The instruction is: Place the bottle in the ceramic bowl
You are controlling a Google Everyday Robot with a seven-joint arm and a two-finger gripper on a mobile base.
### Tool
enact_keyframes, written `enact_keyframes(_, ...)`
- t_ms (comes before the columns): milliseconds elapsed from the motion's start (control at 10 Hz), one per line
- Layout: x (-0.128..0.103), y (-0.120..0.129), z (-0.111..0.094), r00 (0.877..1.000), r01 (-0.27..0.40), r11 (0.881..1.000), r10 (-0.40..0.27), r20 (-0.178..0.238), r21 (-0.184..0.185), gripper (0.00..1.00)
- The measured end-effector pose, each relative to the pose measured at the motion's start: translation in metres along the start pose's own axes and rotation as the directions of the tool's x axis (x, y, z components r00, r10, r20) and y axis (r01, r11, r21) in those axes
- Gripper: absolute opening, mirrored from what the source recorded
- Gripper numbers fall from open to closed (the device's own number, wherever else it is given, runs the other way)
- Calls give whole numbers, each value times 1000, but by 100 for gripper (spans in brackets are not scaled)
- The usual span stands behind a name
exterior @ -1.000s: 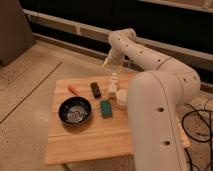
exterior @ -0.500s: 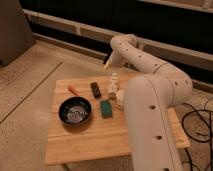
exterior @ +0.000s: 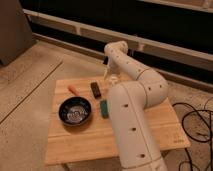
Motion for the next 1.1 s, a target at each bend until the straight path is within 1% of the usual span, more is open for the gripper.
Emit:
enact_keyframes(100,6,-2,12,999,3,999,-2,-43,32,65)
enact_keyframes(200,11,-7,21,997,3,998,2,-76,59,63)
enact_keyframes(300,12,-6,26,996,3,997,4,-90,73,56)
enact_keyframes(400,5,-3,24,997,-8,997,14,-77,75,43)
enact_keyframes(600,-6,-8,18,998,-46,996,49,-41,77,22)
enact_keyframes(700,-12,-8,13,998,-62,995,63,-23,73,9)
enact_keyframes(800,-18,-7,4,997,-72,995,73,0,61,2)
enact_keyframes(900,-29,-5,-11,996,-79,996,78,41,40,0)
enact_keyframes(1000,-45,2,-38,992,-81,997,80,101,4,0)
enact_keyframes(1100,-57,11,-62,986,-66,998,68,150,-20,0)
